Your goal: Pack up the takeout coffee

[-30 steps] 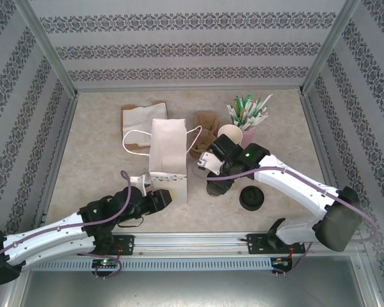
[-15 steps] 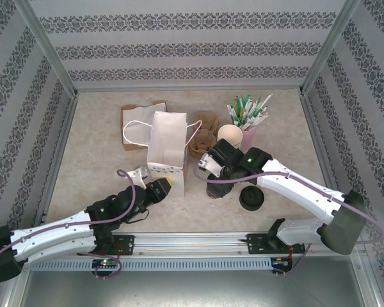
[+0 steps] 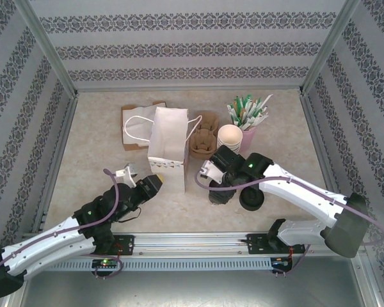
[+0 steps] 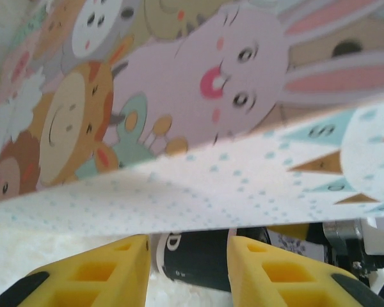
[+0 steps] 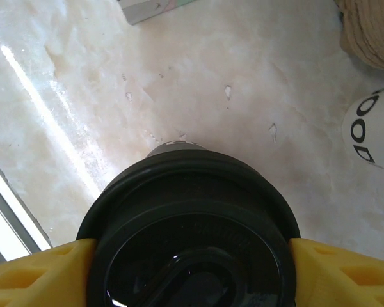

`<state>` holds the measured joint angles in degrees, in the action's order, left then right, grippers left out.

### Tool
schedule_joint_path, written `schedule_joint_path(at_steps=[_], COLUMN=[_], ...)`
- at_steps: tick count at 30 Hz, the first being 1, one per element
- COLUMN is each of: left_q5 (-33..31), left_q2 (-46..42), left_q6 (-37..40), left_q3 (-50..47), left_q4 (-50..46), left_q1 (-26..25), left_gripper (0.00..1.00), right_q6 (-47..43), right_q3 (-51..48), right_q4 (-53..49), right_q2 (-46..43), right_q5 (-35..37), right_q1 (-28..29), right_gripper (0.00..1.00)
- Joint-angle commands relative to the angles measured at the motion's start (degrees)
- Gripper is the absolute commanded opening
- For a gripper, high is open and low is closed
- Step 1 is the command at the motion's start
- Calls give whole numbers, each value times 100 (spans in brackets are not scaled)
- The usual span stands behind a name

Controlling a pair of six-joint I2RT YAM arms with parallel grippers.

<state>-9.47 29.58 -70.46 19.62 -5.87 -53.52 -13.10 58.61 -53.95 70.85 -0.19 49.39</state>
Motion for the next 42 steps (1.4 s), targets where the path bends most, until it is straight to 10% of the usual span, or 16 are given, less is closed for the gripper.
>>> schedule_joint_path(at_steps=[1,17,23,42], left_q5=[681,47,185,-25], left_q2=[203,1658,3072,4315], left_q6=[-262,-908,-903,-1178], left_q3=[14,-373,-326,-44], left_q4=[-551,2308,4054,5082], left_q1=[-76,-1829,-1921,-1932], left_gripper=[39,46,47,52], right_q6=[-632,-1916,-2129,-2408], right_q3=[-77,-176,-132,-183], right_q4=[9,-403,-397,66], right_q2=[-123,-317,-97,232], right_q5=[-287,-1074,-921,-637], right_q1=[44,45,49,291], right_gripper=[76,78,79,82])
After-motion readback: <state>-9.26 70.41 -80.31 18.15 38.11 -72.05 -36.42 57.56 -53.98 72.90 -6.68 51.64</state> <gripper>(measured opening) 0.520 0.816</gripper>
